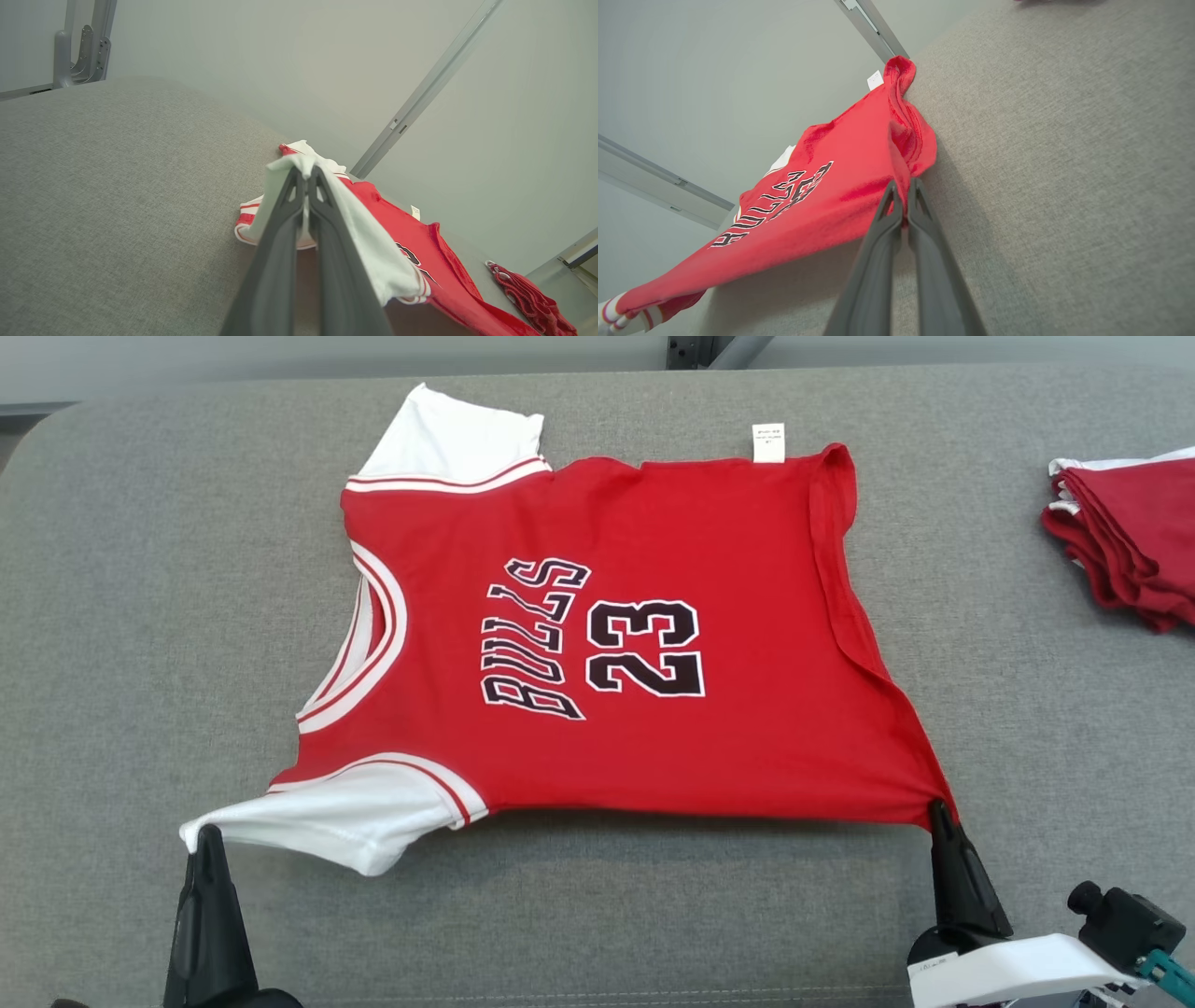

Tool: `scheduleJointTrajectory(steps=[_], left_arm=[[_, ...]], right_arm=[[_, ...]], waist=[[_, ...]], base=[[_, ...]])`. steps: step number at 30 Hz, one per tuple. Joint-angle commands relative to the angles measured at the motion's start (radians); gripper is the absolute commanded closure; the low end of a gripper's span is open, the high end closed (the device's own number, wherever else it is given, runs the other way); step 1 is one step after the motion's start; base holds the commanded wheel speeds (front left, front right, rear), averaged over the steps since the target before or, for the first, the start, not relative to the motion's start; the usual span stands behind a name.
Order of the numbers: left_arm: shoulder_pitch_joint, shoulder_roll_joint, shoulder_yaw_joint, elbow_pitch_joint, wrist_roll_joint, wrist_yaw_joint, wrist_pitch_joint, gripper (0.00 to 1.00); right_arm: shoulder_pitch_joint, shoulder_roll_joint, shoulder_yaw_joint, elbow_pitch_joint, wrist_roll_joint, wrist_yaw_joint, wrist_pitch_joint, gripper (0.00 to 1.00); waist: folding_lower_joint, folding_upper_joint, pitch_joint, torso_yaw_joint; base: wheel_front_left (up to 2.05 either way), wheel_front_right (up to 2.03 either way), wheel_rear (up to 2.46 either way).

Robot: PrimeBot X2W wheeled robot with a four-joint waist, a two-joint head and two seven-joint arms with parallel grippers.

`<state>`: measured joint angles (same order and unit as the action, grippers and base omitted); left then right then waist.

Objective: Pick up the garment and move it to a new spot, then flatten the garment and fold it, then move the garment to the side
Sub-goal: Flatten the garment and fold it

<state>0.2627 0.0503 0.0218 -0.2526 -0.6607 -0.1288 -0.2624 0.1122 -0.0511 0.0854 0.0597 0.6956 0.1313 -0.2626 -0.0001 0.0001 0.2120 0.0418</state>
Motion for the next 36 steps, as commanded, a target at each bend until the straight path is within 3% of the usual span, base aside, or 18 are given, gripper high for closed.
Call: scheduleJointTrajectory(steps=[1,18,36], left_arm=[[-0.015,0.001,0.0,0.006,0.003,-0.001,-0.003,1.0],[-0.356,0.024,-0.109,0.34,0.094,-0.002,-0.001,1.0],[-0.691,0.016,-0.078,0.603,0.164,-0.002,-0.001,1.0]], right_arm=[[0.0,-0.001,0.002,0.011,0.01,-0.001,-0.004,1.0],[-0.208,-0.001,0.015,0.225,0.105,-0.001,-0.004,1.0],[-0.491,-0.001,0.051,0.383,0.117,-0.001,-0.004,1.0]], waist=[[0.0001,-0.0001,-0.014,-0.011],[0.0001,-0.0001,0.007,-0.027],[0.0001,-0.0001,0.138,-0.052]], base=[[0.0,0.0,0.0],[0.0,0.0,0.0],[0.0,0.0,0.0]])
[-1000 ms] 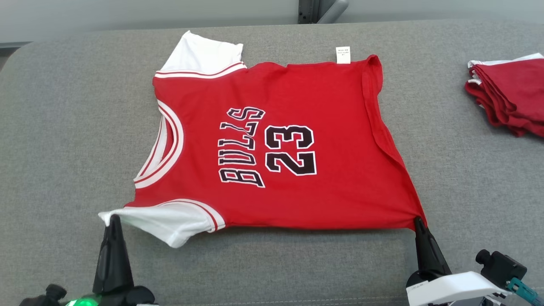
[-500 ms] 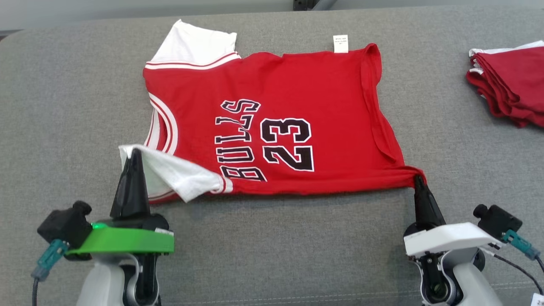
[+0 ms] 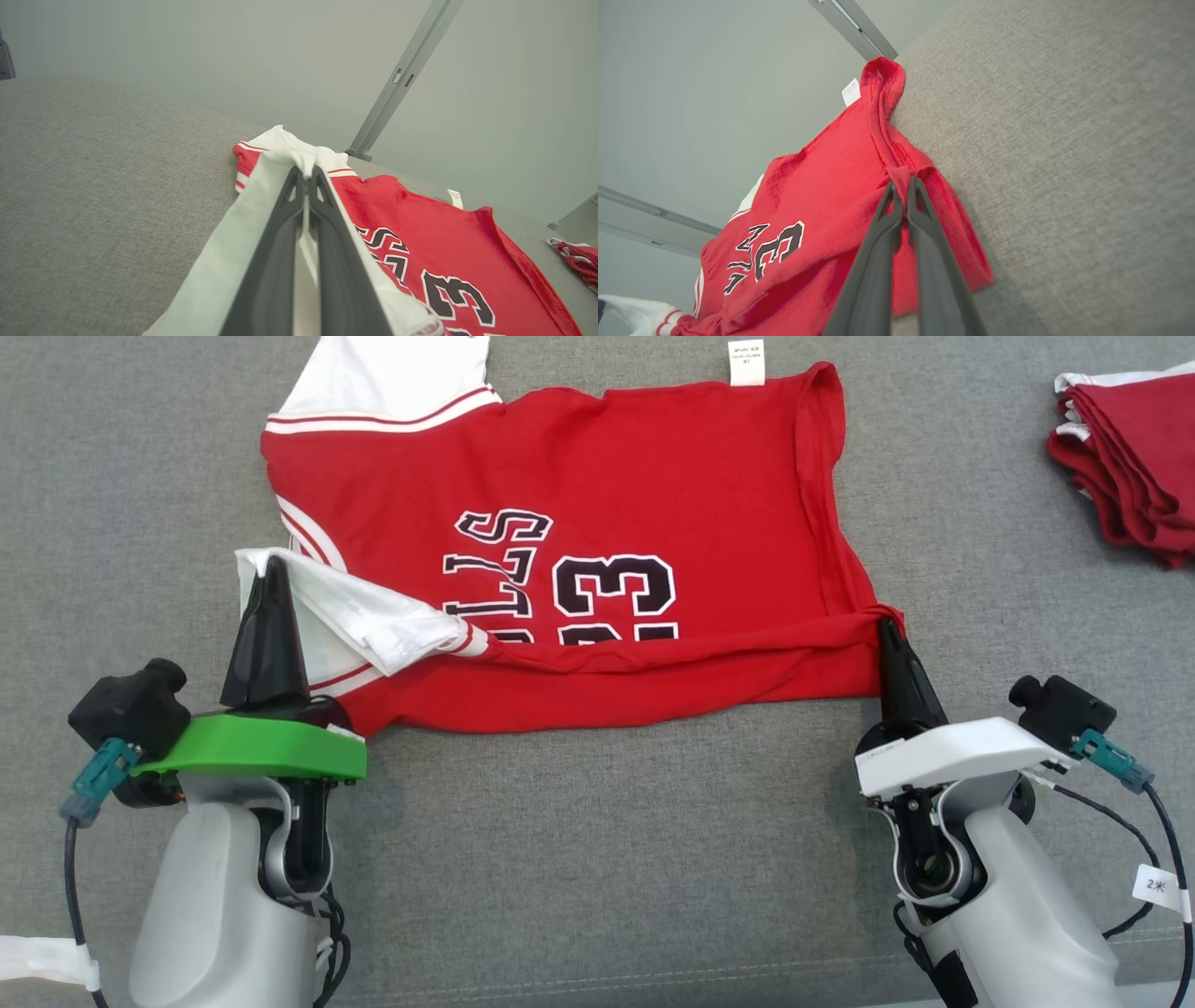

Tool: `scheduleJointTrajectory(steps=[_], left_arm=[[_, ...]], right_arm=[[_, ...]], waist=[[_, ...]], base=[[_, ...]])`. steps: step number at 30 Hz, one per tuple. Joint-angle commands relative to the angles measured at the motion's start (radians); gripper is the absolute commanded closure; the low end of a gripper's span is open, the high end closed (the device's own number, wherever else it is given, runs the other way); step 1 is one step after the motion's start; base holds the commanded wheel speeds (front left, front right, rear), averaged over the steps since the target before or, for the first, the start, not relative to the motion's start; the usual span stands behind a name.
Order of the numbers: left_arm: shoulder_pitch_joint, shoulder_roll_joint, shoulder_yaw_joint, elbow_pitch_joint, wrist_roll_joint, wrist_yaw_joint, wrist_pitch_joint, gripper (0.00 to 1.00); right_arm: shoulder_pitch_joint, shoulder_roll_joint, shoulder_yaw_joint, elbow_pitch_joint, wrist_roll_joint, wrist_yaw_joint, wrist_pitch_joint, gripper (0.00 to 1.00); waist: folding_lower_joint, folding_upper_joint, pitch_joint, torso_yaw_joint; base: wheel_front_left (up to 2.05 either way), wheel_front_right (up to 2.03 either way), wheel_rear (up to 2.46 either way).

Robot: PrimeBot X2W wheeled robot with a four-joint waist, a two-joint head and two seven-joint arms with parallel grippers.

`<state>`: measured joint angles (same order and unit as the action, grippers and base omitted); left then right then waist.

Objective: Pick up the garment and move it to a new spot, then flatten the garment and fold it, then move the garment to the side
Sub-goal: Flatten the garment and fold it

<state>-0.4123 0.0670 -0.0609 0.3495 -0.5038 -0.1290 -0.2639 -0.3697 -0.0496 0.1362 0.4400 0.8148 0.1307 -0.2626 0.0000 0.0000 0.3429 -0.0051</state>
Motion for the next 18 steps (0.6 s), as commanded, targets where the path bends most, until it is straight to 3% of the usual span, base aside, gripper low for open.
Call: scheduleJointTrajectory(steps=[1,9,10,11,12,14,15,18], left_arm=[[-0.022,-0.001,0.011,0.003,0.009,-0.002,0.0,1.0],[-0.066,-0.005,0.023,0.018,0.043,-0.002,0.0,1.0],[-0.073,-0.004,0.024,0.028,0.046,-0.002,0.0,1.0],[-0.077,-0.005,0.024,0.046,0.048,-0.002,0.001,1.0],[-0.083,-0.006,0.022,0.065,0.049,-0.002,0.0,1.0],[-0.107,-0.007,0.024,0.084,0.05,-0.002,0.0,0.59],[-0.112,-0.007,0.025,0.089,0.049,-0.002,0.0,0.0],[-0.105,-0.009,0.023,0.079,0.036,-0.002,0.0,0.0]], right_arm=[[-0.017,-0.002,0.005,0.007,-0.003,0.0,-0.004,1.0],[-0.07,-0.002,0.014,0.032,-0.004,0.0,-0.004,0.97],[-0.075,-0.002,0.015,0.037,-0.002,0.0,-0.004,0.85],[-0.08,-0.002,0.018,0.046,-0.006,0.0,-0.004,0.55],[-0.086,-0.002,0.015,0.047,-0.019,0.0,-0.004,0.02],[-0.093,-0.002,0.011,0.047,-0.03,0.0,-0.004,0.0],[-0.094,-0.002,0.006,0.039,-0.035,0.0,-0.004,0.0],[-0.078,-0.002,-0.014,0.006,-0.047,0.0,-0.004,0.0]], waist=[[0.0,0.0,0.009,-0.006],[0.0,0.0,0.004,-0.001],[0.0,0.0,0.003,0.0],[0.0,0.0,0.001,0.001],[0.0,0.0,0.0,0.0],[0.0,0.0,-0.003,-0.001],[0.0,0.0,-0.004,-0.001],[0.0,0.0,-0.012,-0.001]], base=[[0.0,0.0,0.0],[0.0,0.0,0.0],[0.0,0.0,0.0],[0.0,0.0,0.0],[0.0,0.0,0.0],[0.0,0.0,0.0],[0.0,0.0,0.0],[0.0,0.0,0.0]])
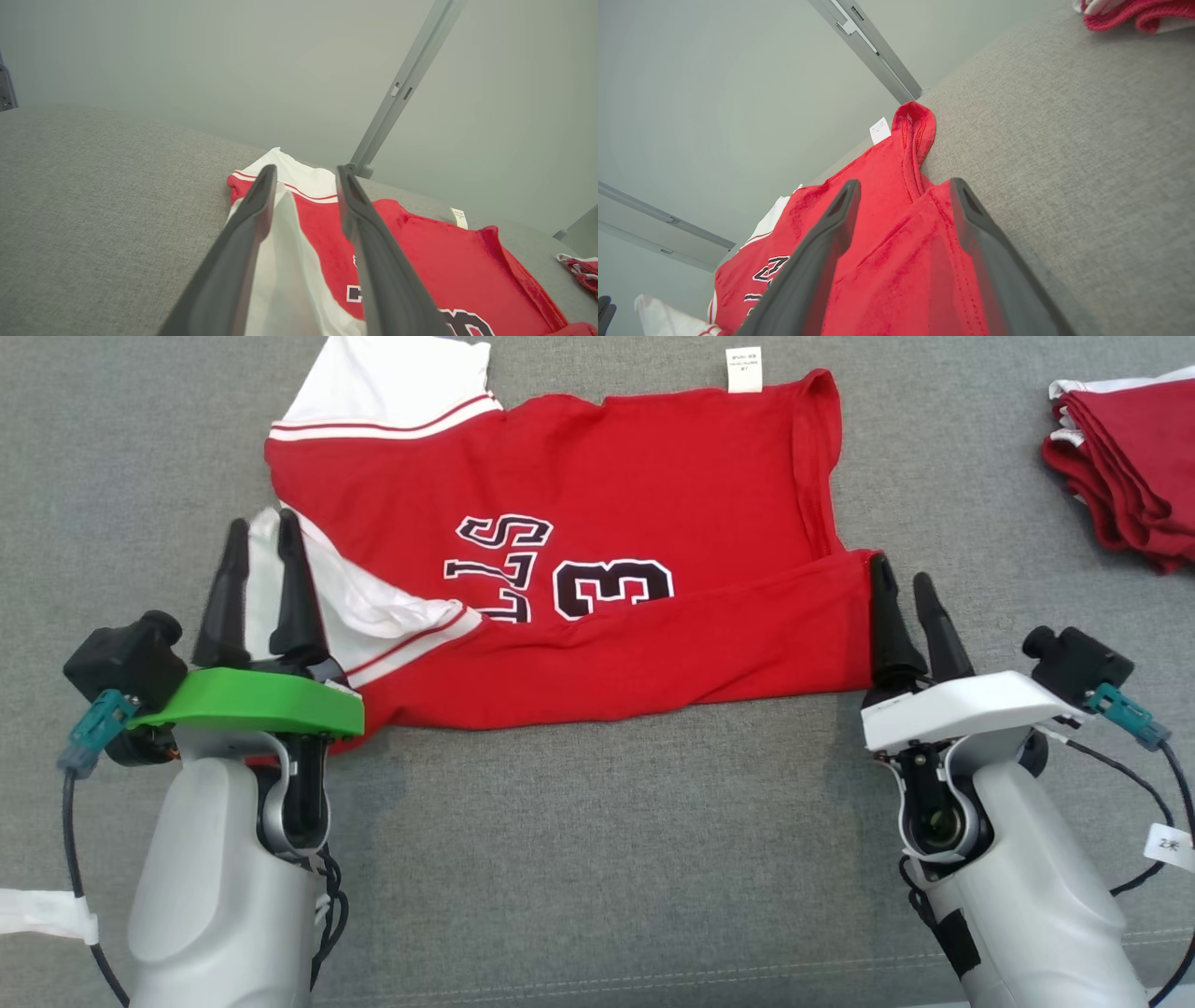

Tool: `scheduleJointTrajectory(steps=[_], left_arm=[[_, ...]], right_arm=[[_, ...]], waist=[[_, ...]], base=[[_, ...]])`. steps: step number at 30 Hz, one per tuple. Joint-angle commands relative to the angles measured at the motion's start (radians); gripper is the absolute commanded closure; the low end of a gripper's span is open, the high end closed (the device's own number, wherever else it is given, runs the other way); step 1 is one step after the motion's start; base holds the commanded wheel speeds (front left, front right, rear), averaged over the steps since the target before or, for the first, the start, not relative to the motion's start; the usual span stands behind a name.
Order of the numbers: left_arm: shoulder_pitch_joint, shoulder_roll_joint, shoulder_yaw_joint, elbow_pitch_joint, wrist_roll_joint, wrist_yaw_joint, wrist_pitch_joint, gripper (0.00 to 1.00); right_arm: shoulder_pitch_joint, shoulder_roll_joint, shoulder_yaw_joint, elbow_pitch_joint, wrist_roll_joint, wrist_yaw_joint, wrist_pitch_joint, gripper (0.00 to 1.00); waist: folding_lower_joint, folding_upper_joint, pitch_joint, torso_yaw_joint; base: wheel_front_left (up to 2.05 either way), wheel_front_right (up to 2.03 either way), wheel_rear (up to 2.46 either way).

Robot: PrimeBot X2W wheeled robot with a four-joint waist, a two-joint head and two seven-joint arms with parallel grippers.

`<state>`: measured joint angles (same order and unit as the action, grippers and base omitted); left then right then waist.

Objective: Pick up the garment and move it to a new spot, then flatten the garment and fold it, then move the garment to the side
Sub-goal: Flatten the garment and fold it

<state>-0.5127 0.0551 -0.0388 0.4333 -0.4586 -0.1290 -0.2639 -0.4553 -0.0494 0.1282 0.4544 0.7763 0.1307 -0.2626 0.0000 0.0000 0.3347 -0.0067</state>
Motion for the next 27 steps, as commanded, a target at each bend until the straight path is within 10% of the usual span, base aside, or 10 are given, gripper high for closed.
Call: scheduleJointTrajectory(steps=[1,14,27], left_arm=[[0.003,0.002,0.005,-0.017,-0.015,-0.002,0.0,0.0],[0.235,0.003,0.084,-0.109,-0.061,-0.002,0.0,0.0],[0.258,0.061,0.019,0.11,-0.174,0.005,0.105,0.0]], right_arm=[[0.016,-0.002,-0.014,-0.023,-0.016,0.0,-0.003,0.0],[0.177,-0.002,-0.12,-0.222,-0.175,0.0,-0.004,0.0],[0.259,-0.002,-0.087,-0.16,-0.232,0.0,-0.004,0.0]], waist=[[0.0,0.0,-0.007,0.001],[0.0,0.0,-0.065,0.016],[0.0,0.0,-0.082,0.014]], base=[[0.0,0.0,0.0],[0.0,0.0,0.0],[0.0,0.0,0.0]])
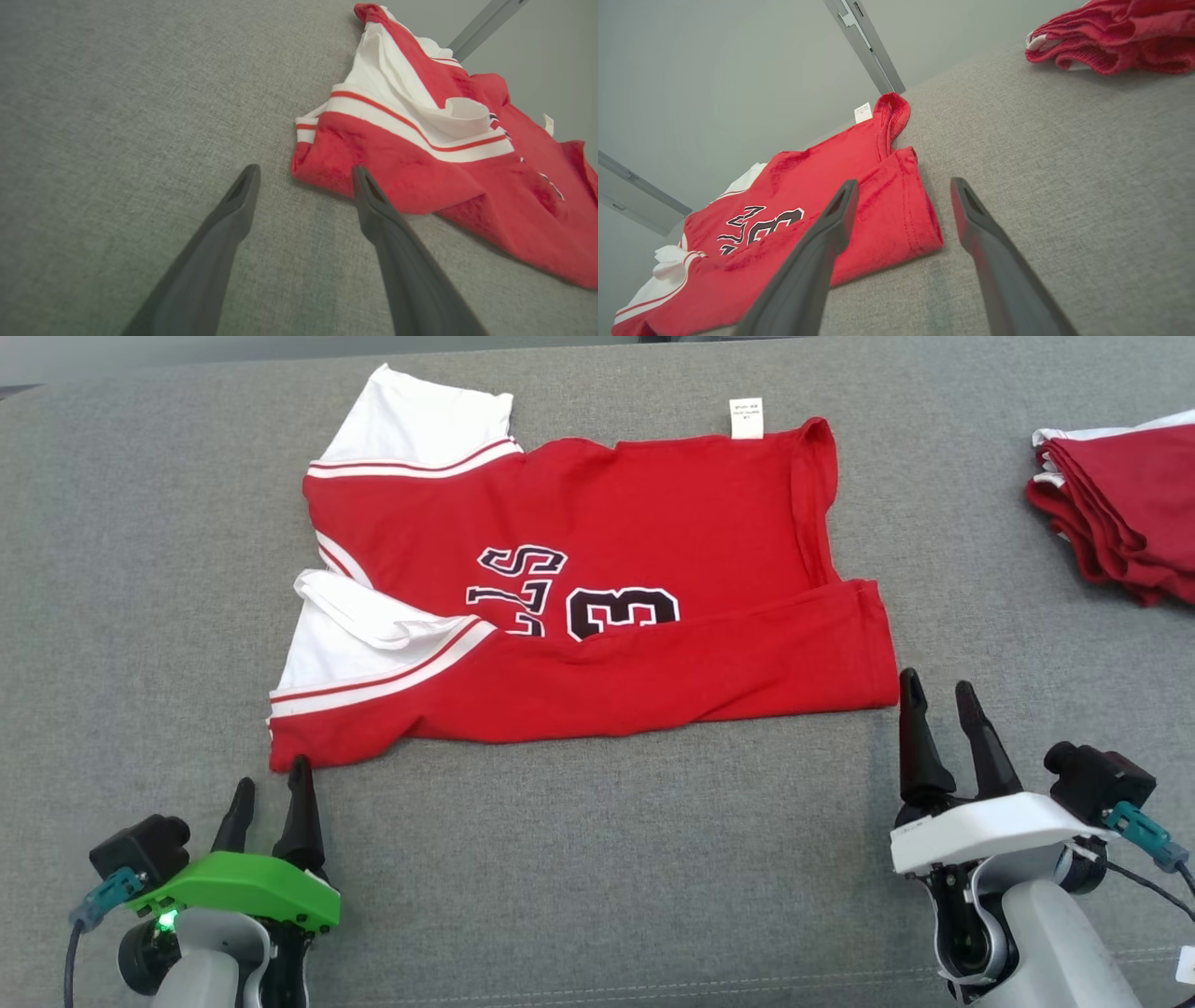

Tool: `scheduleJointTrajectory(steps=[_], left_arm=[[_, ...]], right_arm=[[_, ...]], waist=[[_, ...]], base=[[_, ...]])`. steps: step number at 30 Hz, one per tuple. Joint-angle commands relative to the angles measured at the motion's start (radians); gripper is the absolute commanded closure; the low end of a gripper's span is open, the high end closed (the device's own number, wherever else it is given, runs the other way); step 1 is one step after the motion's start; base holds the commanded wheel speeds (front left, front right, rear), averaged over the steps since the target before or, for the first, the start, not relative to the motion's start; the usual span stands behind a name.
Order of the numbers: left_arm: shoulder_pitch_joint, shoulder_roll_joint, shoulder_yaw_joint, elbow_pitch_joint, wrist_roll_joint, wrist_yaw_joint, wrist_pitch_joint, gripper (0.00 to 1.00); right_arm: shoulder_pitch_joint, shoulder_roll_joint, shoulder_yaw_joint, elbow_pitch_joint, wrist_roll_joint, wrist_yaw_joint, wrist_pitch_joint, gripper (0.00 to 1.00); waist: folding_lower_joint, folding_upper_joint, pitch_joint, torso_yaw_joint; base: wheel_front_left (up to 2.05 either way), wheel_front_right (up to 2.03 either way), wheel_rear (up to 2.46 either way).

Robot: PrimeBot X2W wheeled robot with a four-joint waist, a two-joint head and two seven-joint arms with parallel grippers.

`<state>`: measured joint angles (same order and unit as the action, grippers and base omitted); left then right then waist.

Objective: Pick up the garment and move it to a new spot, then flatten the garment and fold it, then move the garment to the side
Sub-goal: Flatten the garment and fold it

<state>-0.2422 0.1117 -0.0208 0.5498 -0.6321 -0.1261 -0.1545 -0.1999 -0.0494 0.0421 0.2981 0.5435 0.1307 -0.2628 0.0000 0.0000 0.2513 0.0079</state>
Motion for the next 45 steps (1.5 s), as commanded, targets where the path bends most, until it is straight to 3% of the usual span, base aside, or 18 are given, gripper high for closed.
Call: scheduleJointTrajectory(steps=[1,9,10,11,12,13,14,24,30,31,32,33,35,36,37,41,45], left_arm=[[-0.023,0.011,0.002,0.007,0.001,0.008,0.003,0.0],[-0.09,0.03,-0.028,0.084,0.011,0.027,0.089,0.0],[-0.094,0.032,-0.034,0.09,0.015,0.027,0.101,0.31],[-0.097,0.033,-0.04,0.094,0.017,0.03,0.113,0.51],[-0.098,0.036,-0.046,0.096,0.022,0.031,0.121,0.63],[-0.1,0.039,-0.051,0.096,0.028,0.037,0.126,0.92],[-0.101,0.042,-0.059,0.095,0.036,0.038,0.13,1.0],[-0.08,0.042,-0.076,-0.001,0.049,0.039,0.093,1.0],[-0.057,0.047,-0.073,-0.071,0.048,0.051,0.083,1.0],[-0.052,0.05,-0.071,-0.085,0.049,0.055,0.081,1.0],[-0.047,0.052,-0.069,-0.096,0.05,0.059,0.082,1.0],[-0.041,0.056,-0.069,-0.109,0.053,0.064,0.081,1.0],[-0.03,0.057,-0.066,-0.133,0.05,0.07,0.075,1.0],[-0.024,0.057,-0.066,-0.146,0.05,0.075,0.072,1.0],[-0.017,0.059,-0.065,-0.16,0.051,0.076,0.07,1.0],[0.015,0.066,-0.063,-0.233,0.061,0.086,0.051,1.0],[0.07,0.079,-0.062,-0.353,0.07,0.098,0.042,1.0]], right_arm=[[-0.003,-0.002,-0.002,0.011,-0.014,0.0,-0.003,0.0],[-0.05,-0.002,-0.001,0.096,-0.13,0.0,0.025,0.0],[-0.054,-0.002,0.001,0.1,-0.141,0.0,0.032,0.0],[-0.057,-0.002,0.002,0.103,-0.152,0.0,0.041,0.0],[-0.06,-0.002,0.0,0.107,-0.166,0.0,0.05,0.0],[-0.065,-0.002,-0.002,0.11,-0.178,0.0,0.061,0.0],[-0.07,-0.002,-0.004,0.113,-0.187,0.0,0.069,0.0],[-0.138,-0.002,0.006,0.221,-0.198,0.0,0.156,0.0],[-0.188,-0.002,0.021,0.328,-0.138,0.0,0.178,0.0],[-0.199,-0.001,0.024,0.353,-0.13,0.0,0.176,0.04],[-0.211,-0.001,0.029,0.375,-0.109,0.0,0.173,0.19],[-0.222,-0.001,0.035,0.397,-0.089,0.0,0.166,0.46],[-0.244,0.001,0.048,0.429,-0.059,0.0,0.142,0.73],[-0.253,0.0,0.051,0.442,-0.045,0.0,0.127,0.91],[-0.262,0.0,0.056,0.452,-0.024,0.0,0.114,1.0],[-0.277,-0.003,0.046,0.46,0.025,0.0,0.07,1.0],[-0.228,-0.004,0.008,0.393,0.092,-0.001,0.07,1.0]], waist=[[0.0,0.0,0.003,-0.004],[0.0,0.0,0.014,-0.024],[0.0,0.0,0.015,-0.026],[0.0,0.0,0.016,-0.027],[0.0,0.0,0.017,-0.029],[0.0,0.0,0.018,-0.029],[0.0,0.0,0.018,-0.03],[0.0,0.0,0.019,0.0],[0.0,0.0,0.019,0.014],[0.0,0.0,0.018,0.016],[0.0,0.0,0.018,0.019],[0.0,0.0,0.017,0.022],[0.0,0.0,0.014,0.025],[0.0,0.0,0.012,0.026],[0.0,0.0,0.009,0.026],[0.0,0.0,-0.006,0.028],[0.0,0.0,-0.024,0.026]], base=[[0.0,0.0,0.0],[0.0,0.0,0.0],[0.0,0.0,0.0],[0.0,0.0,0.0],[0.0,0.0,0.0],[0.0,0.0,0.0],[0.0,0.0,0.0],[0.0,0.0,0.0],[0.0,0.0,0.0],[0.0,0.0,0.0],[0.0,0.0,0.0],[0.0,0.0,0.0],[0.0,0.0,0.0],[0.0,0.0,0.0],[0.0,0.0,0.0],[0.0,0.0,0.0],[0.0,0.0,0.0]])
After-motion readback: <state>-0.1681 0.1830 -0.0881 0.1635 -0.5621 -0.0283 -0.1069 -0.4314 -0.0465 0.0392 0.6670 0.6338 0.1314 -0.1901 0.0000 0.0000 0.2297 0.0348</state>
